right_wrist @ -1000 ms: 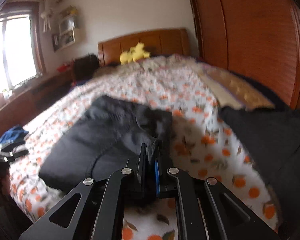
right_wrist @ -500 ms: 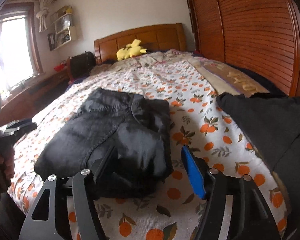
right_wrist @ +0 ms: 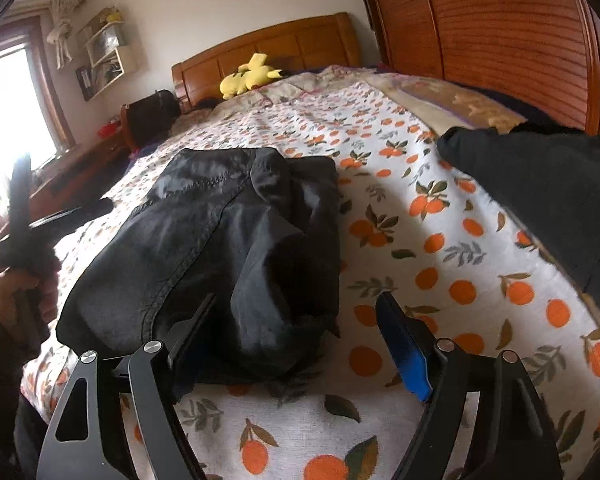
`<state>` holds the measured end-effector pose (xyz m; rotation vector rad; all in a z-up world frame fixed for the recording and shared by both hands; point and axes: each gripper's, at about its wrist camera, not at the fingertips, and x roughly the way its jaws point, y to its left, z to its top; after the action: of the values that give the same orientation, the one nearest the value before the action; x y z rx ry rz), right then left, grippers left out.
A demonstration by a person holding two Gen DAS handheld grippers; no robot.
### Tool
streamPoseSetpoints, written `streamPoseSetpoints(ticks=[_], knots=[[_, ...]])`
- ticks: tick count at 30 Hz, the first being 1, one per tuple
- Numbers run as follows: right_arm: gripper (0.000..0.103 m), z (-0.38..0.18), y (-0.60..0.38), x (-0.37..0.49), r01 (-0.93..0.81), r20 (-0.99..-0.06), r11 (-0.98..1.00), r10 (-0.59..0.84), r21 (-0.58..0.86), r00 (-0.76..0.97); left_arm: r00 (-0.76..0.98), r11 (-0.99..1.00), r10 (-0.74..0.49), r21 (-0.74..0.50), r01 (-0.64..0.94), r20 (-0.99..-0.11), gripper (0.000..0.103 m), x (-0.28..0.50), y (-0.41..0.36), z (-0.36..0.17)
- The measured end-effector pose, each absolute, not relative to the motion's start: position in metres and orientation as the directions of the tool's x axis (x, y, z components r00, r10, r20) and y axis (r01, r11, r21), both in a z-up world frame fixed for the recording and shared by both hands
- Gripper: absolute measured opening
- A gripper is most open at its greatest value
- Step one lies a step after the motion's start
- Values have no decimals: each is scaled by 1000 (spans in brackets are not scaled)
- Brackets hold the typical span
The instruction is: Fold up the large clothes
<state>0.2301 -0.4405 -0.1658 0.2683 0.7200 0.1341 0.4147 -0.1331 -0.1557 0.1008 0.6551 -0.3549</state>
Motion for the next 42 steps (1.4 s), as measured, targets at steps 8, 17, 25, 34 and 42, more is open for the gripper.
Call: streamPoseSetpoints(ticks=[8,17,25,34,42], knots=[[76,-167,-431,238,-32,-640,953,226,300,735,711,953,-264,-63,296,-651,100,493,-124,-161],[76,-175,-429,240,-27,-651,946,242,322,720,648,959,-260,-113,260,-715,93,553,-114,-189],[62,-182,-422,243,-37,-659,931,285,363,696,580,922,-378,-238,305,-722,51,562,-115,-205],[13,-173,-408,245,-98,-645,928,324,361,693,600,942,-301,-132,310,-741,3,551,-134,-185],[9,-149,-417,237,-126,-571,926,321,355,756,711,951,-281,-85,298,-645,2,515,-142,-123]])
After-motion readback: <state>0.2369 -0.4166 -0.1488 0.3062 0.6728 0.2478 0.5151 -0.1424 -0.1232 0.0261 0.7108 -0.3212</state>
